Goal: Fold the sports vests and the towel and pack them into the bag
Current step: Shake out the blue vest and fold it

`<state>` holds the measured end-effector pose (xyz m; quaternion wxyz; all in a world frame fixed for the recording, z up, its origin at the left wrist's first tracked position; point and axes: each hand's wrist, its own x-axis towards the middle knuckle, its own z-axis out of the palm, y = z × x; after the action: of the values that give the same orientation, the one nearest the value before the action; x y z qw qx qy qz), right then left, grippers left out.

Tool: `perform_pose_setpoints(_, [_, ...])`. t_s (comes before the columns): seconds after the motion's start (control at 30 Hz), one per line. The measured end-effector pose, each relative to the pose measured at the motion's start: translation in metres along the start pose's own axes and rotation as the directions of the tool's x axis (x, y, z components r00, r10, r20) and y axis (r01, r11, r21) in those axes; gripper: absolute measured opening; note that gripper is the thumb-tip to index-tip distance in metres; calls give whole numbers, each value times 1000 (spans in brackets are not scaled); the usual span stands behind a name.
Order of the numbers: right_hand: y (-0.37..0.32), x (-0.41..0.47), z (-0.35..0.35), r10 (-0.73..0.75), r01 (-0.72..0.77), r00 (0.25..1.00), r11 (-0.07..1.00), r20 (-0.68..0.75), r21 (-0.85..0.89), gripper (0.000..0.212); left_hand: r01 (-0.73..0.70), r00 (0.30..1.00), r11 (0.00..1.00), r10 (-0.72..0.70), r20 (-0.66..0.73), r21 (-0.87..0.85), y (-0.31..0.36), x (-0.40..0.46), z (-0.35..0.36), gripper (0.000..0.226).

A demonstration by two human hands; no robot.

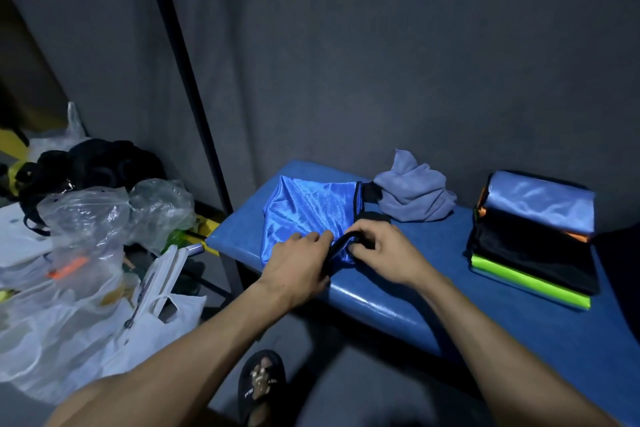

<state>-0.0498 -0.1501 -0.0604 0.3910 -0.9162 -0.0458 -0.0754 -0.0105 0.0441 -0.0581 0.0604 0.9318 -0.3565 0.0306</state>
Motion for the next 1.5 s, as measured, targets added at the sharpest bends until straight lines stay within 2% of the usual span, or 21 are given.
perform_pose_setpoints(0.07, [-3, 0, -4, 3, -4, 1000, 998, 12, 59, 11, 15, 1000, 1000, -15, -28, 11, -4, 1, -4, 28])
perform_pose_setpoints(0.2, [-19, -7, -21, -34, 34, 999, 987, 0, 158, 6, -21, 998, 994, 15, -55, -109, -21, -4, -39, 24])
perform_pose_setpoints(0.33, [-51, -11, -56, -116, 123, 992, 950, -41, 287, 13, -143, 985, 952, 109, -136, -270, -23, -11, -115, 18])
perform_pose_setpoints(0.43, [-79, 0, -92, -113, 131, 991, 898, -68, 421, 17, -187, 980, 917, 151, -128, -353, -18, 4, -177, 10])
perform_pose_setpoints(0.5, [-92, 13, -116, -70, 79, 997, 867, -38, 493, 26, -148, 989, 843, 138, -57, -518, -16, 22, -204, 3])
perform_pose_setpoints(0.6, [-98, 41, -141, 38, -64, 997, 871, 64, 487, 28, -1, 992, 652, 95, 80, -758, -23, 51, -212, 20])
perform_pose_setpoints(0.7, [-85, 80, -138, 162, -158, 986, 883, 29, 442, 25, 195, 978, 482, -27, 208, -854, -47, 80, -179, 40])
perform_pose_setpoints(0.73, [-78, 94, -129, 205, -173, 978, 900, -40, 400, 25, 267, 962, 456, -76, 261, -849, -58, 89, -160, 37])
perform_pose_setpoints(0.8, [-60, 113, -104, 253, -204, 948, 949, -193, 239, 30, 414, 910, 427, -175, 376, -804, -78, 97, -114, 15])
perform_pose_setpoints(0.9, [-35, 111, -73, 192, -218, 952, 972, -239, -84, 38, 618, 786, 362, -304, 539, -697, -113, 95, -43, 14])
perform_pose_setpoints(1.0, [-14, 74, -62, 129, -185, 966, 950, -222, -252, 26, 652, 750, 315, -404, 525, -690, -131, 90, -9, 11])
perform_pose_setpoints(1.07, [-1, 43, -61, 141, -219, 959, 919, -247, -327, 15, 619, 773, 390, -460, 438, -682, -133, 92, -7, 10])
perform_pose_setpoints(1.1, [5, 27, -61, 183, -272, 946, 897, -267, -350, 22, 608, 787, 484, -472, 397, -629, -133, 94, -9, 14])
perform_pose_setpoints(1.13, [11, 13, -61, 253, -343, 929, 863, -270, -371, 31, 598, 800, 600, -486, 351, -532, -132, 96, -13, 21])
perform_pose_setpoints(1.2, [19, -9, -63, 434, -485, 874, 742, -219, -463, 45, 546, 836, 811, -513, 194, -211, -123, 96, -21, 39])
perform_pose_setpoints(1.23, [22, -16, -64, 522, -533, 834, 677, -180, -507, 50, 473, 881, 875, -467, 78, -105, -113, 95, -24, 42])
perform_pose_setpoints(1.27, [24, -22, -64, 591, -570, 794, 643, -142, -511, 52, 359, 932, 927, -363, -18, -104, -101, 92, -25, 38])
perform_pose_setpoints(1.3, [25, -25, -62, 640, -610, 760, 642, -113, -464, 53, 208, 972, 957, -225, -63, -202, -87, 89, -23, 34])
perform_pose_setpoints(1.37, [27, -28, -56, 689, -695, 718, 704, -96, -149, 52, -44, 999, 927, 34, -33, -372, -55, 81, -11, 43])
perform_pose_setpoints(1.43, [29, -29, -48, 712, -686, 693, 700, -115, 199, 48, -136, 980, 953, 169, 105, -270, -34, 75, 10, 63])
perform_pose_setpoints(1.5, [30, -29, -40, 717, -638, 676, 685, -169, 352, 44, -136, 960, 982, 163, 228, -129, -28, 70, 26, 75])
